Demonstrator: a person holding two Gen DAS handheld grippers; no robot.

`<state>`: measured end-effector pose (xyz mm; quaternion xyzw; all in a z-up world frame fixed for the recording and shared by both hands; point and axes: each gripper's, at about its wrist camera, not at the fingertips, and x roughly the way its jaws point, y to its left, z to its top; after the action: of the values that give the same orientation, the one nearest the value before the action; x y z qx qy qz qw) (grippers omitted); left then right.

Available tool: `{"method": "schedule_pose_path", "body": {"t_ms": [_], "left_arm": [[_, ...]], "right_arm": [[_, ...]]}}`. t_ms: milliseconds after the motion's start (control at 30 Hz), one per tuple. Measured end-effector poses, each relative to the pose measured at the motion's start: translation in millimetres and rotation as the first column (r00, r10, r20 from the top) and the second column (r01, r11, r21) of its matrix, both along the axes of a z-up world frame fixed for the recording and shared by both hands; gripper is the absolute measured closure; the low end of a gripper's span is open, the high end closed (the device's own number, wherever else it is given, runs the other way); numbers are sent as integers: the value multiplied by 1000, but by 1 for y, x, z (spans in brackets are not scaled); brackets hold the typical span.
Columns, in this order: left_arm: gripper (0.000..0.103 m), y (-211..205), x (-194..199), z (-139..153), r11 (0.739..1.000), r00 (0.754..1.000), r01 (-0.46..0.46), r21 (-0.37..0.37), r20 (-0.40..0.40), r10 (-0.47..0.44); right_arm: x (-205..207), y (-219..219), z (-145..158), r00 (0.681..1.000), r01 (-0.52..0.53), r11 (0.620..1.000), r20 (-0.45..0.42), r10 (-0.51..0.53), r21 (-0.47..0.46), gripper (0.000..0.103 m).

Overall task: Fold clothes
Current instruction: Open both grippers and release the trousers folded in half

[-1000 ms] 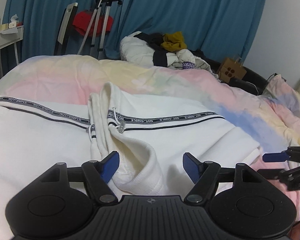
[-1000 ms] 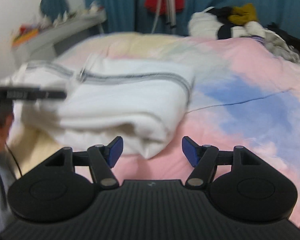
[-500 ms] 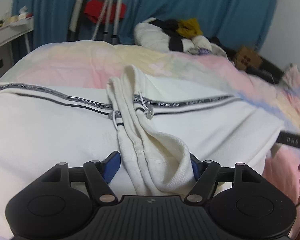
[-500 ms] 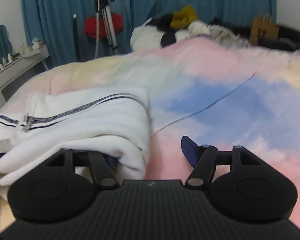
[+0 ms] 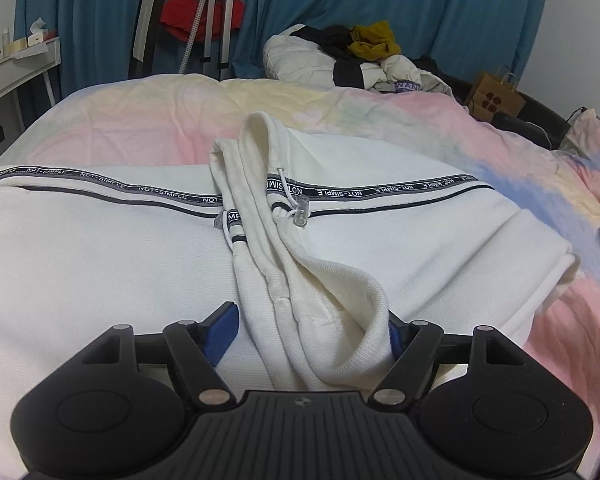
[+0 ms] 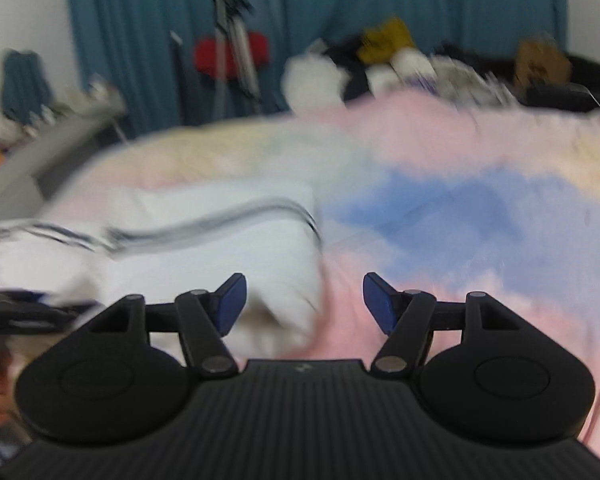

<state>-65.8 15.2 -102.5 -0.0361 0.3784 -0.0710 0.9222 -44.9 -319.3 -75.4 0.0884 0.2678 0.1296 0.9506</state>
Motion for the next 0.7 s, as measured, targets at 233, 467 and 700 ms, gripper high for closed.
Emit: {"method": "schedule_pose_path", "body": {"t_ms": [233,467,700], "left_arm": [[29,1,0,0,1000,1000,-3,-6,-1,3],[30,18,-12,14,994,999,-34,-107,-2,34],[20,78,-50,54,922,966,-254,-292,-114,230]], "right_arm": [[21,20,-6,996,-47,995,83,39,90,36],[55,59,-63,995,-88,993,-43,85,-76,38],[56,53,-60,996,-77,996,-47,75,-34,38]]}}
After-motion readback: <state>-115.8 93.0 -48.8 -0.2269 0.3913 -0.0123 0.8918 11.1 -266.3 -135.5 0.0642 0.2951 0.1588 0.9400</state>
